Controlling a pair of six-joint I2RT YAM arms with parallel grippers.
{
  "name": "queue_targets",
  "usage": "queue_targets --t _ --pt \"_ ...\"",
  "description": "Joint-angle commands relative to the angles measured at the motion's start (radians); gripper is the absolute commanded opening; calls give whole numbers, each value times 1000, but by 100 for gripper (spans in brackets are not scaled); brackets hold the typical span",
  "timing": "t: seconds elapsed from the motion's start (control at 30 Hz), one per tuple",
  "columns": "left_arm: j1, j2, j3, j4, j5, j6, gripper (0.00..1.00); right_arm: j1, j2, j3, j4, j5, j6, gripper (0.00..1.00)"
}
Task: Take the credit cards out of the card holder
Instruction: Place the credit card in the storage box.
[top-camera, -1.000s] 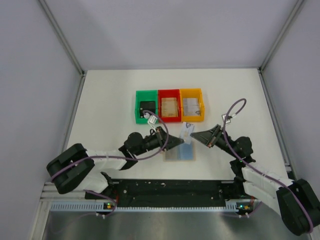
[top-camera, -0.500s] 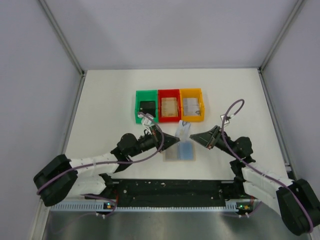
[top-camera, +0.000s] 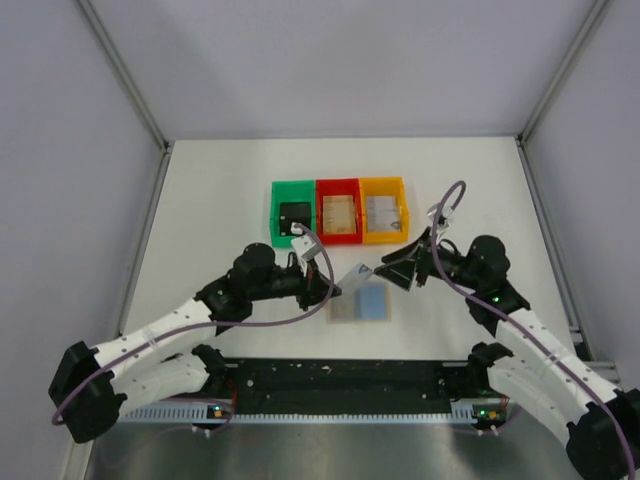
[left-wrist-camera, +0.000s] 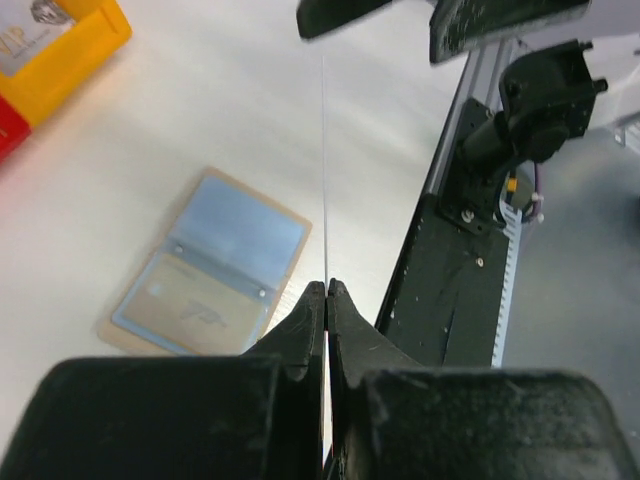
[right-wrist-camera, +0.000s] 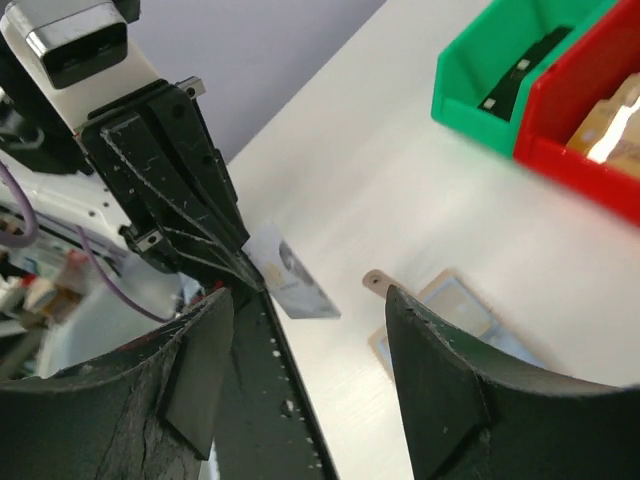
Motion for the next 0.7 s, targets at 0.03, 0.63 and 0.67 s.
queue_targets --t 0.03,0.63,0.67 --pt "3 -14 163 -397 142 264 0 -7 -17 204 -430 -89 -434 62" --pt "0 78 413 -740 219 461 0 151 152 390 -480 -310 -599 50" --pt "2 83 416 -744 222 464 0 158 160 400 -487 -305 -606 49"
